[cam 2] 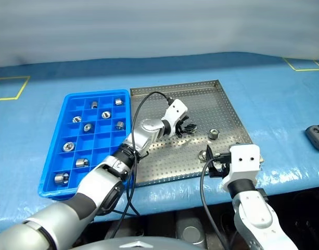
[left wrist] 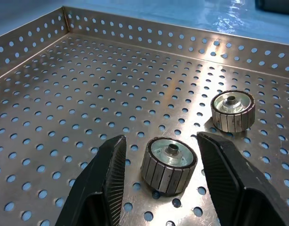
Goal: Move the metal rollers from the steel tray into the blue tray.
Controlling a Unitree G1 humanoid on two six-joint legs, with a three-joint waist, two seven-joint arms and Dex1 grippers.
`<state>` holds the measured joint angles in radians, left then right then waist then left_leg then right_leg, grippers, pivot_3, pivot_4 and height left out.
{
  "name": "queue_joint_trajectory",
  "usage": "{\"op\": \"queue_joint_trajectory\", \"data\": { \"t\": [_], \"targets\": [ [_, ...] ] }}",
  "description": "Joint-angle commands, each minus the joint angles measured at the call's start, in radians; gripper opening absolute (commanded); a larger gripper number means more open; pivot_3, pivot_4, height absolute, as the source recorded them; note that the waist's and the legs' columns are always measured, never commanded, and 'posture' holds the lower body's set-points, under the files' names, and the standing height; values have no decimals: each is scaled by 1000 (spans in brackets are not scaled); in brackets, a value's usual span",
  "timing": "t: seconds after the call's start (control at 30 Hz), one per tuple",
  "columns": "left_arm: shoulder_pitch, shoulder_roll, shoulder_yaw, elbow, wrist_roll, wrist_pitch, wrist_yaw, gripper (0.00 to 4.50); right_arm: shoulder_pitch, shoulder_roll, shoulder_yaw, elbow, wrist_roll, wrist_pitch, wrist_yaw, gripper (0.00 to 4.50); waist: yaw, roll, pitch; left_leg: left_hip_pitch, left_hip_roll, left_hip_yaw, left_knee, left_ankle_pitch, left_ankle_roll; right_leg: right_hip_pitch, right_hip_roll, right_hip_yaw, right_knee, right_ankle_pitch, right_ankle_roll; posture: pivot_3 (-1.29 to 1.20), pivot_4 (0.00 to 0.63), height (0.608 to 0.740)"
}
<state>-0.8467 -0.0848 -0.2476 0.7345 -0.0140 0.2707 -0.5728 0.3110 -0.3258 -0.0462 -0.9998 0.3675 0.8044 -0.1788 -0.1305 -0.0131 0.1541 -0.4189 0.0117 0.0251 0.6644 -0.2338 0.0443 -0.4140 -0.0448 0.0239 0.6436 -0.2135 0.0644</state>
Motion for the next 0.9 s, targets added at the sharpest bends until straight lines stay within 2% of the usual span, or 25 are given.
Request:
{"op": "queue_joint_trajectory", "data": {
  "t": [0.03,0.2,0.3,0.37,0.5,0.8,0.9],
  "targets": [
    [53,42,6,-244,-37,86,-59,2559,-99,53,19,40,-22,48,-26,4500,2,0,0,0,0,0,0,0,0,0,0,0,0,0,0,-192,150,740],
    [152,131,21,-511,-81,197,-103,2559,-240,152,11,178,-90,74,-84,4500,15,1,0,0,1,1,0,0,0,0,0,1,0,1,-1,-157,150,740],
    [212,188,38,-634,-105,227,-108,3150,-314,194,6,262,-124,66,-98,4500,21,1,0,0,0,1,0,0,0,0,0,1,0,3,0,-137,150,740],
    [255,214,51,-704,-114,226,-97,3770,-353,213,6,317,-145,63,-99,4500,30,1,0,0,0,1,-1,0,0,-1,0,2,0,5,-1,-114,150,740],
    [332,251,73,-809,-143,238,-90,3770,-413,247,0,409,-175,59,-93,4500,53,1,0,0,0,1,-1,0,0,-1,0,1,0,5,-2,-90,150,740],
    [474,331,77,-999,-212,339,-99,3770,-522,304,-3,646,-213,-18,-58,4500,65,1,0,1,0,2,-1,0,0,0,0,2,1,5,-2,-63,150,740],
    [498,356,58,-1041,-217,298,-126,3770,-557,320,-18,742,-216,-62,-49,4500,68,1,0,1,0,2,-1,0,0,0,0,2,0,5,-2,-58,150,740]
  ]
}}
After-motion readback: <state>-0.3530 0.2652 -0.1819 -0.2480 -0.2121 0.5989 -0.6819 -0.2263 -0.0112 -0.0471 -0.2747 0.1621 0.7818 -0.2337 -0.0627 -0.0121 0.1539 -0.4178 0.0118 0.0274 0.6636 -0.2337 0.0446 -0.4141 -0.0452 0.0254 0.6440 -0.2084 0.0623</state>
